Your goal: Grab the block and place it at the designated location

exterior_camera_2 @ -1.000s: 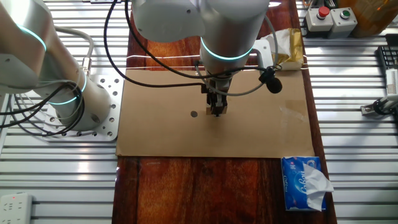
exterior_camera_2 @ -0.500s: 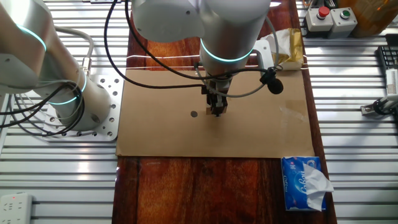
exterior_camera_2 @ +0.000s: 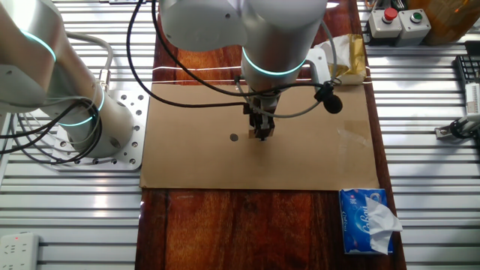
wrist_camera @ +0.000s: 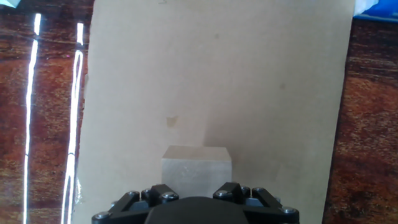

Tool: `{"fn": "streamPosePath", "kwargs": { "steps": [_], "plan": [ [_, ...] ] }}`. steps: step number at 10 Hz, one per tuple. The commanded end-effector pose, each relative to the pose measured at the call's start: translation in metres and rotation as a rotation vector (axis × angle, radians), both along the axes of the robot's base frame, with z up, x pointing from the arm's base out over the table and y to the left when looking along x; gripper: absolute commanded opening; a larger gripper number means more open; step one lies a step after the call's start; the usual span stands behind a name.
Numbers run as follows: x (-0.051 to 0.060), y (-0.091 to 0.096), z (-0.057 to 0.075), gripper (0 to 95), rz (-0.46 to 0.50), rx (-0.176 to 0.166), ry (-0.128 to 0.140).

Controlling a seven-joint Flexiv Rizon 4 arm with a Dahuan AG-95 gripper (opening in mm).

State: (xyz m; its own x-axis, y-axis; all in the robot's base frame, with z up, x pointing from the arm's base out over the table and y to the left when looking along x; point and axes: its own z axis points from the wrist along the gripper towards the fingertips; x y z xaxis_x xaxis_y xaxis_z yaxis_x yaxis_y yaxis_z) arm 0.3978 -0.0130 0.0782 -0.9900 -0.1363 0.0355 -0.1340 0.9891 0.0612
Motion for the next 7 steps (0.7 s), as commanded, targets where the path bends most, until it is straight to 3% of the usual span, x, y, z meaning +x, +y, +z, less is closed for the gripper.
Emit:
{"fn": "streamPosePath", "kwargs": {
  "steps": [1, 7],
  "plan": [
    [0.0003, -0.0001, -0.0014, 19.0, 0.004, -0.003, 0.011],
    [0.0011, -0.0014, -0.0068, 19.0, -0.018, -0.004, 0.040]
  ]
}}
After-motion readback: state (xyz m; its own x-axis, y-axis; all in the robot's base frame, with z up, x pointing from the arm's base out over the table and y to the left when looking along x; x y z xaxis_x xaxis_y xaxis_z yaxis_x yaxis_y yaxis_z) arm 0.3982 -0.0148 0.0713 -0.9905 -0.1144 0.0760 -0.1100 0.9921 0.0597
